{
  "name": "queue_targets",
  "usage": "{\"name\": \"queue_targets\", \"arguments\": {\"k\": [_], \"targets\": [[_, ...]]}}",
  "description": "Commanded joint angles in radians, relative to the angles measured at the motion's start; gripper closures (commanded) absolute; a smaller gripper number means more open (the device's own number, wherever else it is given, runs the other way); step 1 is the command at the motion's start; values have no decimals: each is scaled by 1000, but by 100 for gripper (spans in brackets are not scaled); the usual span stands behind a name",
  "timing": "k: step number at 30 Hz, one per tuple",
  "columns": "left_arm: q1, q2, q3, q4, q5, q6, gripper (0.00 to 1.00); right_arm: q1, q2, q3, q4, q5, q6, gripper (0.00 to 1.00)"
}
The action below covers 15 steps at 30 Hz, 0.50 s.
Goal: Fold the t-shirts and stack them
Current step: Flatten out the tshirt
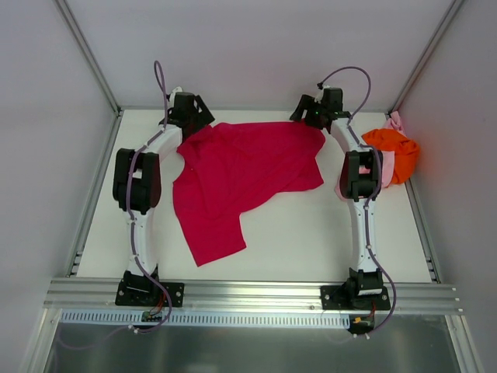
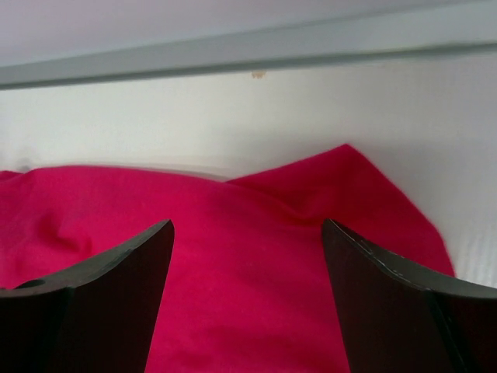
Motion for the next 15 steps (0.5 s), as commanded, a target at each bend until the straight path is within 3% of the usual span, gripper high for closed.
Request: {"name": "queue_targets", "arguments": {"k": [1,3,12,15], "targets": [[27,83,128,-46,-20,-46,18,-8,-41,-39,39,-101,77,18],[41,129,183,-76,39,-74,19,-8,-34,-30,37,-137,96,18],[47,138,152,-80,16,-117,14,-7,-55,-41,-1,-124,54,18],[47,148,168,-97,-9,-123,17,-8,-58,-48,-9,-127,48,19]]}}
